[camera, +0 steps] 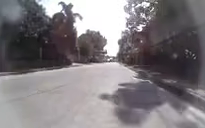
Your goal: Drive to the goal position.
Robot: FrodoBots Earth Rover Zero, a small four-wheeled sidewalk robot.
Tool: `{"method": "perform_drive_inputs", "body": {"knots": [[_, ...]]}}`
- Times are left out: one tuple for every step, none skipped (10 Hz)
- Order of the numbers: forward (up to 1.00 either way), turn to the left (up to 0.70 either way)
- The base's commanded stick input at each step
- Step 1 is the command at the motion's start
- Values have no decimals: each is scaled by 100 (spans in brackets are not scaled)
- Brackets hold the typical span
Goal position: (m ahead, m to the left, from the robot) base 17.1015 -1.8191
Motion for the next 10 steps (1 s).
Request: {"method": "perform_drive_inputs", "body": {"knots": [[100,0],[100,0],[100,-4],[100,-24],[100,-39],[97,-39],[95,-38],[95,-38],[95,-26],[95,-2]]}}
